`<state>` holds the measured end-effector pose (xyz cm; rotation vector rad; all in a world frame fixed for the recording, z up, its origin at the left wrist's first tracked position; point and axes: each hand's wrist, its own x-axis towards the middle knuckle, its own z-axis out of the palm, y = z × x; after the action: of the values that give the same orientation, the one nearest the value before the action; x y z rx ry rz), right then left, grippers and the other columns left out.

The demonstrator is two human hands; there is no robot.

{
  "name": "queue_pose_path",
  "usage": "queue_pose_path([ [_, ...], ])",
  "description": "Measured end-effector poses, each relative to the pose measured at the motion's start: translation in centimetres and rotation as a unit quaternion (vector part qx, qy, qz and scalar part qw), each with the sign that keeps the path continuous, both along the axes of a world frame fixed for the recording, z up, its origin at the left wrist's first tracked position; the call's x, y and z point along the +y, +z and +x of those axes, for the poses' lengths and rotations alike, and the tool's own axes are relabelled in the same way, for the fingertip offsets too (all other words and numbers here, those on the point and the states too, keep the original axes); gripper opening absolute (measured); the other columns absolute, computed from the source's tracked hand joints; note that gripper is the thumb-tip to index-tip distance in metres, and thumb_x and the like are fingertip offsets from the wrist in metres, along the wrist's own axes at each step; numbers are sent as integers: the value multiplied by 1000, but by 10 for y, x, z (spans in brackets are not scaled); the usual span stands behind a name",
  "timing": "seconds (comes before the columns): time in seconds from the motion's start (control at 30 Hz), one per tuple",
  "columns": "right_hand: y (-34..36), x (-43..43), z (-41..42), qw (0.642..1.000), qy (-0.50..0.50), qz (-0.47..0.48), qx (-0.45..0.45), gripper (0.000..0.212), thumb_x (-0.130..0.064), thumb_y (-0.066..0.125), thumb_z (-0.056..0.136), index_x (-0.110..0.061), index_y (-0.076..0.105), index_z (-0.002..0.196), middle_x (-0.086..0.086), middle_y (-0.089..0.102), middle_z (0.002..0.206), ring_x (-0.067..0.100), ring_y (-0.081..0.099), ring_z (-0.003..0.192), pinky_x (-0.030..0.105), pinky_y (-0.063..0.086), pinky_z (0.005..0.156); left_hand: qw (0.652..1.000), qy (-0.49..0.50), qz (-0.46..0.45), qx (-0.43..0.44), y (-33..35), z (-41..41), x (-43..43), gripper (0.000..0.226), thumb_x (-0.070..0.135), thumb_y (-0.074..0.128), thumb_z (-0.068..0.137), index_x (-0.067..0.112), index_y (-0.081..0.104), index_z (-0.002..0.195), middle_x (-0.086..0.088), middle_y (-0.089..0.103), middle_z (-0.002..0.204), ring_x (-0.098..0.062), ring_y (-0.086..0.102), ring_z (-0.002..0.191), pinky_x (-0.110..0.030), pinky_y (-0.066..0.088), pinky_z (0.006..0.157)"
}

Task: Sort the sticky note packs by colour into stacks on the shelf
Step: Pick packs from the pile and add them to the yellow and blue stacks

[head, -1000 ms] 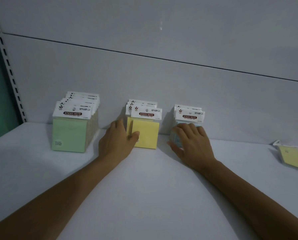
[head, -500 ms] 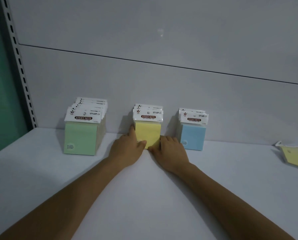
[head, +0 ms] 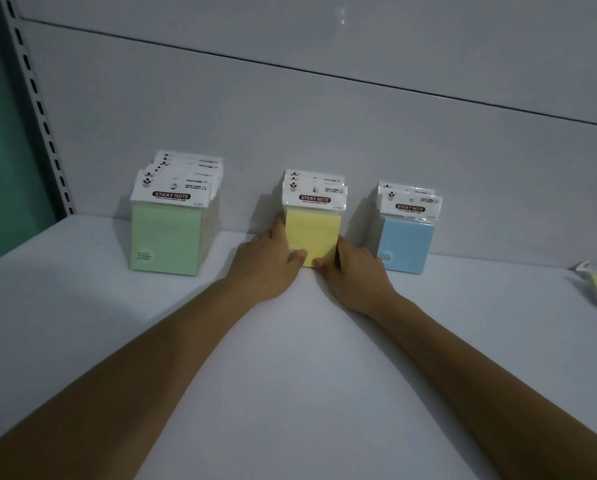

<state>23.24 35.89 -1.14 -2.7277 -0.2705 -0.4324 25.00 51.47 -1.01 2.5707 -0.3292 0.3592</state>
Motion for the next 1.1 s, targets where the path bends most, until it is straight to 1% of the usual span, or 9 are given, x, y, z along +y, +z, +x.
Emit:
queue_pose_path([
  [0.2, -3, -3, 5, 1000, 2, 13, -9, 40, -42, 47, 93, -10, 48, 116, 12, 63, 107, 35, 54, 100, 41, 44, 84, 999, 22, 13, -22, -5, 5, -3, 69, 40, 46, 92, 9, 13, 145, -18, 47, 136, -36, 46, 122, -44, 37, 93],
  [0.37, -4, -4, 5, 999, 9, 29, -21, 36, -43, 48, 92, -10, 50, 108, 10, 61, 94, 34, 56, 90, 41, 44, 78, 991, 74, 40, -108, -6, 1, -7, 95, 52, 49, 89, 6, -11, 147, -21, 51, 131, -36, 55, 108, -37, 38, 68],
  [0.43, -4, -5, 7, 999, 15, 43, -28, 35, -42, 50, 92, -11, 51, 109, 8, 62, 95, 32, 57, 90, 42, 46, 78, 987, 81, 9, -136, -4, -1, -6, 102, 55, 52, 85, 6, -12, 147, -22, 43, 141, -35, 50, 119, -41, 45, 76],
  [0.53, -5, -5, 6, 994, 19, 102, -20, 54, -44, 58, 87, -14, 43, 129, 8, 60, 120, 30, 56, 110, 45, 47, 91, 972, 68, -5, -224, 0, -6, -4, 98, 51, 55, 84, 8, -4, 149, -15, 18, 156, -31, 28, 140, -45, 35, 105],
  [0.63, 2, -4, -1, 978, -21, 206, -35, 84, -48, 68, 77, -13, 28, 143, 9, 50, 137, 25, 47, 125, 43, 42, 100, 961, 26, 43, -272, 7, -13, -7, 87, 45, 55, 85, 11, 7, 150, -13, 15, 158, -30, 22, 143, -44, 25, 113],
  [0.73, 10, -5, -14, 967, -44, 242, -69, 76, -39, 67, 81, -11, 31, 142, 9, 51, 133, 24, 47, 122, 39, 41, 100, 958, -6, 103, -267, 10, -20, -9, 78, 41, 56, 87, 12, 18, 148, -13, 19, 156, -29, 22, 143, -44, 28, 112],
  [0.87, 12, -14, -50, 968, 1, 247, -32, 67, -39, 66, 83, -16, 36, 138, 4, 46, 136, 21, 45, 124, 39, 41, 102, 946, -7, 154, -284, 14, -26, -9, 73, 29, 67, 79, 11, 37, 142, -14, 39, 147, -32, 42, 133, -43, 38, 104],
  [1.0, 8, -66, -106, 972, 38, 234, 14, 58, -44, 64, 83, -22, 41, 132, -2, 48, 133, 12, 50, 114, 29, 44, 95, 948, 24, 158, -274, 20, -42, -16, 69, 18, 73, 73, 6, 46, 136, -17, 48, 140, -35, 50, 125, -47, 43, 98],
  [1.1, 10, -119, -148, 975, 10, 222, 14, 49, -40, 61, 86, -22, 45, 129, -3, 51, 131, 10, 51, 113, 29, 45, 97, 955, 30, 136, -261, 26, -66, -53, 63, 18, 70, 78, 5, 47, 135, -16, 47, 141, -35, 48, 127, -46, 40, 100],
])
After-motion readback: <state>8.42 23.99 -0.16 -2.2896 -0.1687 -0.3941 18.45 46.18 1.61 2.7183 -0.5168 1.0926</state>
